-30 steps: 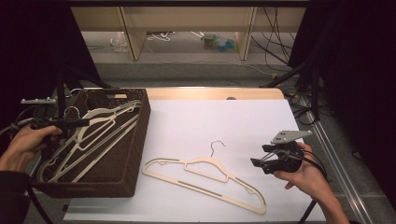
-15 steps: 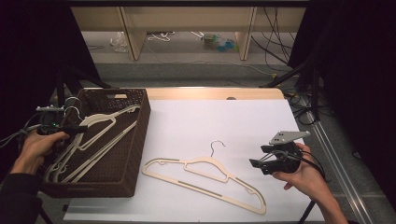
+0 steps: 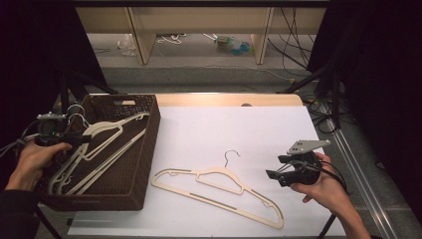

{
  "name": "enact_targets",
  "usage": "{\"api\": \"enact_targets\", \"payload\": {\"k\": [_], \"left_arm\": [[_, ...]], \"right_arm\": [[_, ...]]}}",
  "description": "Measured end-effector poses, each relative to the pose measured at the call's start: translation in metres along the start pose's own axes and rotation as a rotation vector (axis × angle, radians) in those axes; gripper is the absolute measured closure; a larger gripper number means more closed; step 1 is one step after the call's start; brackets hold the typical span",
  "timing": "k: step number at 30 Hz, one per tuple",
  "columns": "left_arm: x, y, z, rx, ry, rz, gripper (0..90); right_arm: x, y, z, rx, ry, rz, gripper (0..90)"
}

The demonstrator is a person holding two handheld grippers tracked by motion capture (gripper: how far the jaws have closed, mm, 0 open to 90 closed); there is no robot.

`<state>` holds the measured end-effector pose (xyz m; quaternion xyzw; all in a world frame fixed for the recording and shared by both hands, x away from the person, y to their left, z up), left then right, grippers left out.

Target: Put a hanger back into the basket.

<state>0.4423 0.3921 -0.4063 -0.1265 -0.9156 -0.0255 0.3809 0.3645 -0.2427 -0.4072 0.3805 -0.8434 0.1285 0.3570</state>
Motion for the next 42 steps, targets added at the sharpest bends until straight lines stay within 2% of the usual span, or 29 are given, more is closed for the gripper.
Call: {"api": "enact_targets", "payload": {"k": [1, 3, 5, 6, 8, 10, 11, 17, 18, 19, 20, 21, 22, 23, 24, 25, 27, 28, 30, 31, 32, 34, 35, 36, 38, 39, 40, 41, 42], "left_arm": [[0.008, -0.003, -0.003, -0.032, 0.005, -0.003, 43.4], [0.012, -0.005, -0.005, -0.032, -0.001, -0.001, 39.6], [0.019, -0.013, -0.01, -0.01, -0.051, -0.005, 38.0], [0.028, -0.02, -0.014, -0.031, -0.078, -0.012, 36.6], [0.033, -0.023, -0.015, -0.045, -0.082, -0.013, 35.3], [0.041, -0.034, -0.018, -0.029, -0.127, -0.008, 33.2], [0.045, -0.04, -0.018, -0.041, -0.142, -0.003, 32.8], [0.071, -0.087, -0.01, -0.089, -0.235, 0.056, 27.1], [0.076, -0.106, -0.005, -0.108, -0.263, 0.08, 26.3], [0.076, -0.106, -0.005, -0.108, -0.263, 0.08, 26.4], [0.077, -0.116, -0.003, -0.108, -0.277, 0.095, 26.4], [0.08, -0.134, 0.003, -0.113, -0.289, 0.139, 25.7], [0.08, -0.134, 0.003, -0.113, -0.289, 0.139, 25.6], [0.08, -0.143, 0.006, -0.113, -0.294, 0.157, 25.1], [0.081, -0.159, 0.013, -0.134, -0.31, 0.173, 24.4], [0.081, -0.159, 0.013, -0.134, -0.31, 0.173, 24.4], [0.081, -0.176, 0.019, -0.145, -0.308, 0.204, 24.0], [0.08, -0.191, 0.025, -0.168, -0.306, 0.233, 23.7], [0.079, -0.198, 0.028, -0.179, -0.303, 0.249, 23.4], [0.077, -0.212, 0.033, -0.193, -0.294, 0.277, 23.0], [0.077, -0.212, 0.033, -0.193, -0.294, 0.277, 23.0], [0.071, -0.224, 0.039, -0.201, -0.293, 0.296, 23.0], [0.064, -0.236, 0.045, -0.209, -0.284, 0.324, 22.9], [0.064, -0.236, 0.045, -0.209, -0.284, 0.324, 22.8], [0.055, -0.246, 0.052, -0.201, -0.276, 0.363, 22.5], [0.051, -0.251, 0.055, -0.205, -0.269, 0.368, 21.8], [0.047, -0.254, 0.058, -0.224, -0.266, 0.369, 21.7], [0.043, -0.258, 0.061, -0.229, -0.259, 0.374, 21.5], [0.039, -0.26, 0.063, -0.225, -0.259, 0.376, 21.1]], "right_arm": [[0.0, 0.0, 0.0, -0.001, 0.002, 0.001, 34.0], [0.002, 0.0, 0.001, -0.005, 0.033, -0.011, 34.0], [0.0, 0.0, 0.0, -0.008, 0.009, -0.003, 34.0], [0.0, 0.0, 0.0, -0.001, 0.004, 0.0, 33.9], [-0.001, -0.001, 0.0, 0.009, -0.002, 0.003, 33.7], [0.0, 0.0, 0.0, 0.011, -0.002, 0.003, 33.4], [0.0, 0.0, 0.0, 0.005, -0.003, 0.003, 32.8], [-0.002, 0.002, 0.001, -0.007, 0.016, -0.003, 30.7], [-0.005, 0.002, 0.001, 0.013, -0.001, 0.003, 30.7], [-0.005, 0.003, 0.002, 0.011, 0.024, -0.007, 30.7], [-0.005, 0.003, 0.002, 0.011, 0.024, -0.007, 30.7], [-0.009, 0.005, 0.002, 0.025, 0.013, -0.008, 30.7], [-0.009, 0.005, 0.002, 0.025, 0.013, -0.008, 30.7], [-0.011, 0.007, 0.003, 0.021, 0.016, -0.013, 30.7], [-0.011, 0.008, 0.004, 0.012, 0.038, -0.023, 30.7], [-0.011, 0.008, 0.004, 0.012, 0.038, -0.023, 30.7], [-0.014, 0.008, 0.005, 0.027, 0.045, -0.029, 30.8], [-0.019, 0.01, 0.007, 0.035, 0.044, -0.031, 30.8], [-0.019, 0.012, 0.008, 0.022, 0.07, -0.042, 30.8], [-0.023, 0.013, 0.01, 0.036, 0.076, -0.051, 30.8], [-0.023, 0.013, 0.01, 0.036, 0.076, -0.051, 30.8], [-0.028, 0.014, 0.012, 0.051, 0.078, -0.052, 31.2], [-0.033, 0.015, 0.015, 0.053, 0.087, -0.058, 31.2], [-0.033, 0.015, 0.015, 0.053, 0.087, -0.058, 31.2], [-0.035, 0.016, 0.017, 0.058, 0.107, -0.07, 31.2], [-0.038, 0.016, 0.018, 0.06, 0.095, -0.066, 31.3], [-0.038, 0.016, 0.019, 0.056, 0.12, -0.079, 31.3], [-0.041, 0.016, 0.02, 0.064, 0.1, -0.071, 31.3], [-0.04, 0.016, 0.021, 0.059, 0.12, -0.08, 31.3]]}}
Point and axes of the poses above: each handheld gripper's, and its own axes: x roughly backward along the jaws, z roughly out of its underside, y roughly to its left, the point moved 4 cm from there along -x, roughly forward along the jaws, and after that the axes turned 3 degrees about -z, right-handed, at the moved point
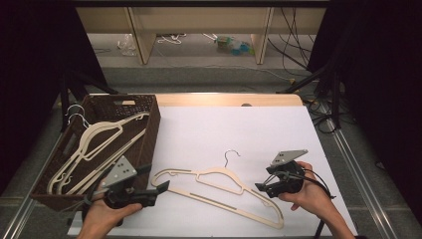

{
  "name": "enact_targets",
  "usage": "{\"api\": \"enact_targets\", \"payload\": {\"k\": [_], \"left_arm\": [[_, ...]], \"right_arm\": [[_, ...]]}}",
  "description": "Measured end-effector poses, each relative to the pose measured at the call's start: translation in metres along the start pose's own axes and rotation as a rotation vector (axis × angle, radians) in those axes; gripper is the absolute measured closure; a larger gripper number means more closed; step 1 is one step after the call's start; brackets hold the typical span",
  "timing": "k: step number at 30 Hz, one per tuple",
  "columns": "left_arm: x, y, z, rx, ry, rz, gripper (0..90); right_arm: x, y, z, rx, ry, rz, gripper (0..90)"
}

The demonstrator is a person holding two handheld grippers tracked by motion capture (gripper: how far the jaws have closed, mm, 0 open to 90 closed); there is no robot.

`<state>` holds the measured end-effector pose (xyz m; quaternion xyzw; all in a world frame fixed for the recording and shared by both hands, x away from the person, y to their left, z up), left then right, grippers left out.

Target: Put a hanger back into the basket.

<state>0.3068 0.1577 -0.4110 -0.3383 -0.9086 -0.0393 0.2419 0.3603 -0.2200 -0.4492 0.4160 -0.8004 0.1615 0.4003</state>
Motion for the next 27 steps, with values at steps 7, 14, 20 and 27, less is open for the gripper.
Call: {"api": "enact_targets", "payload": {"k": [7, 14, 20, 27], "left_arm": [[-0.015, -0.01, 0.017, 0.005, 0.0, 0.046, 17.9], [-0.023, -0.019, 0.029, -0.03, 0.024, 0.063, 17.9], [-0.026, -0.02, 0.035, -0.043, 0.029, 0.061, 17.9], [-0.031, -0.024, 0.041, -0.042, 0.054, 0.074, 18.0]], "right_arm": [[-0.007, 0.003, 0.004, 0.006, -0.003, -0.008, 31.2], [-0.012, 0.007, 0.006, 0.011, 0.026, -0.023, 31.2], [-0.016, 0.007, 0.007, 0.042, 0.042, -0.02, 31.3], [-0.022, 0.011, 0.009, 0.018, 0.068, -0.02, 31.8]]}}
Point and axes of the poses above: each handheld gripper's, and its own axes: x roughly backward along the jaws, z roughly out of its underside, y roughly to its left, the point moved 4 cm from there along -x, roughly forward along the jaws, and after that the axes turned 3 degrees about -z, right-handed, at the moved point
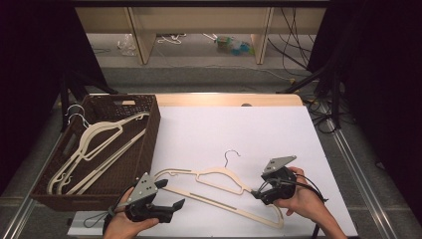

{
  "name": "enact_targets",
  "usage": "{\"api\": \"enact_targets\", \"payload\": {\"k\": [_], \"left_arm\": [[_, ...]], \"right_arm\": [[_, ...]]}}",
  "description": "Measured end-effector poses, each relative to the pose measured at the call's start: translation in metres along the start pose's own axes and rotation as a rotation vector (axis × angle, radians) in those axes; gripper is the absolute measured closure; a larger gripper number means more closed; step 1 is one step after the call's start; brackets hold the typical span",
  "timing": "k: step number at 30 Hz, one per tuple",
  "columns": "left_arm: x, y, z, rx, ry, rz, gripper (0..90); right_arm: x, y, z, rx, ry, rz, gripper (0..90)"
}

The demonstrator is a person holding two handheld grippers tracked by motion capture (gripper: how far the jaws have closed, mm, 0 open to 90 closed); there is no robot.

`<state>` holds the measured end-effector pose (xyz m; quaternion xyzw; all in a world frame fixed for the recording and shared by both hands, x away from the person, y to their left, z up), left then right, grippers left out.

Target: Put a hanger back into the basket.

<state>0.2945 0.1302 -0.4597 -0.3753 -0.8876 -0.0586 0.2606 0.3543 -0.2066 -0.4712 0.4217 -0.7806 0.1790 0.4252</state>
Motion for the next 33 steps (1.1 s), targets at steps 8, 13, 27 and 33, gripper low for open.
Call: {"api": "enact_targets", "payload": {"k": [8, 13, 27, 33], "left_arm": [[0.0, -0.001, 0.003, -0.025, 0.008, 0.015, 18.0], [-0.001, -0.002, 0.003, -0.027, 0.011, 0.013, 18.1], [-0.004, -0.004, 0.005, -0.023, 0.023, 0.022, 18.5], [-0.004, -0.004, 0.005, -0.03, 0.027, 0.025, 18.6]], "right_arm": [[-0.009, 0.001, 0.001, 0.03, 0.062, 0.004, 36.5], [-0.016, -0.002, 0.001, 0.039, 0.099, -0.007, 42.3], [-0.037, 0.002, -0.007, 0.065, 0.273, -0.01, 63.7], [-0.04, 0.001, -0.013, 0.066, 0.341, 0.002, 66.9]]}}
Point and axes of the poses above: each handheld gripper's, and its own axes: x roughly backward along the jaws, z roughly out of its underside, y roughly to its left, the point moved 4 cm from there along -x, roughly forward along the jaws, and after that the axes turned 3 degrees about -z, right-handed, at the moved point
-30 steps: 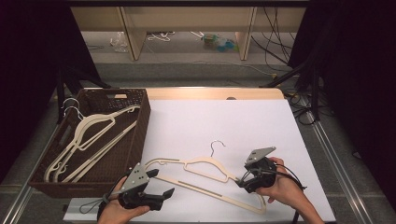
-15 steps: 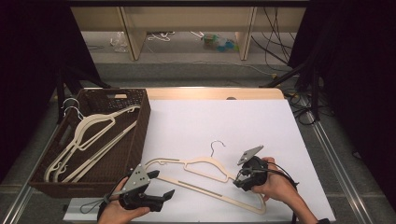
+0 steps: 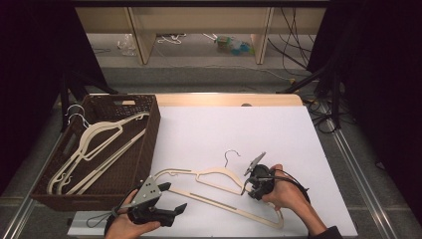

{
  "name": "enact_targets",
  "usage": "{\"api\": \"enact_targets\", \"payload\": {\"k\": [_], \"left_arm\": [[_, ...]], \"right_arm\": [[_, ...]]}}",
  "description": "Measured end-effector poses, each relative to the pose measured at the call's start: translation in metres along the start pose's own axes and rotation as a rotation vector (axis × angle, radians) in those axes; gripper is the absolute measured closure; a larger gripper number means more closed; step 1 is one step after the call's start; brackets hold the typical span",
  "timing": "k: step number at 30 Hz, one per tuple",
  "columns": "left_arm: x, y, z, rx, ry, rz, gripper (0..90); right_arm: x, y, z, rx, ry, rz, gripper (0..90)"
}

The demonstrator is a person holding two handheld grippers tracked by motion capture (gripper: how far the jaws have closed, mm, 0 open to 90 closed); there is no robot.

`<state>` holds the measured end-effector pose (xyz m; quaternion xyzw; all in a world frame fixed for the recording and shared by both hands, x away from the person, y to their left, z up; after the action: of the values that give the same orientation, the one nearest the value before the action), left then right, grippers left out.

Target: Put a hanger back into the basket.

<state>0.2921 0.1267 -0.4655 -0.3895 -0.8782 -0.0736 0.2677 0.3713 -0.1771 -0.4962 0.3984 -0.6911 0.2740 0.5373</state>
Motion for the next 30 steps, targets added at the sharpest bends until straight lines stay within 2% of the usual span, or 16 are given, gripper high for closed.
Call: {"api": "enact_targets", "payload": {"k": [4, 7, 8, 9, 12, 15, 22, 23, 24, 28, 29, 30], "left_arm": [[0.0, 0.0, 0.0, -0.004, -0.001, -0.001, 18.7], [0.0, 0.0, 0.0, 0.002, -0.002, 0.003, 18.8], [0.001, 0.002, 0.001, -0.015, 0.013, -0.004, 18.8], [0.0, 0.001, 0.001, -0.004, 0.006, -0.003, 18.8], [0.0, 0.0, 0.001, -0.006, 0.007, -0.002, 19.0], [0.0, 0.001, 0.001, -0.006, 0.008, -0.001, 19.0], [-0.002, 0.001, -0.001, -0.011, 0.0, 0.0, 19.1], [-0.004, 0.001, -0.002, 0.0, -0.002, -0.007, 19.1], [-0.005, 0.001, -0.002, -0.006, 0.009, -0.005, 19.1], [-0.016, -0.002, -0.01, -0.011, 0.0, 0.004, 19.2], [-0.023, -0.001, -0.014, -0.03, 0.01, -0.001, 19.2], [-0.023, -0.001, -0.014, -0.03, 0.01, -0.001, 19.5]], "right_arm": [[0.0, 0.003, -0.002, 0.02, 0.026, 0.019, 69.4], [0.0, 0.004, -0.002, 0.034, 0.037, 0.006, 74.0], [0.0, 0.004, -0.003, 0.038, 0.045, 0.001, 75.1], [0.0, 0.004, -0.003, 0.053, 0.056, -0.008, 78.8], [0.0, 0.003, -0.004, 0.048, 0.061, -0.013, 79.0], [0.0, 0.003, -0.004, 0.07, 0.057, -0.013, 79.2], [0.003, 0.002, -0.003, 0.064, 0.052, -0.011, 80.4], [0.005, 0.002, -0.002, 0.072, 0.064, -0.014, 80.4], [0.005, 0.002, -0.002, 0.073, 0.049, -0.011, 80.3], [0.009, 0.003, -0.002, 0.08, 0.045, 0.003, 80.3], [0.013, 0.003, -0.004, 0.091, 0.036, 0.021, 80.3], [0.016, 0.004, -0.004, 0.099, 0.049, 0.019, 80.3]]}}
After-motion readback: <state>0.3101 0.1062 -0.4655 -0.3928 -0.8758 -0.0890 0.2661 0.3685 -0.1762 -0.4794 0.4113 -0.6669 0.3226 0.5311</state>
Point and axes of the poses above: each handheld gripper's, and its own axes: x roughly backward along the jaws, z roughly out of its underside, y roughly to its left, the point moved 4 cm from there along -x, roughly forward along the jaws, and after that the axes turned 3 degrees about -z, right-handed, at the moved point
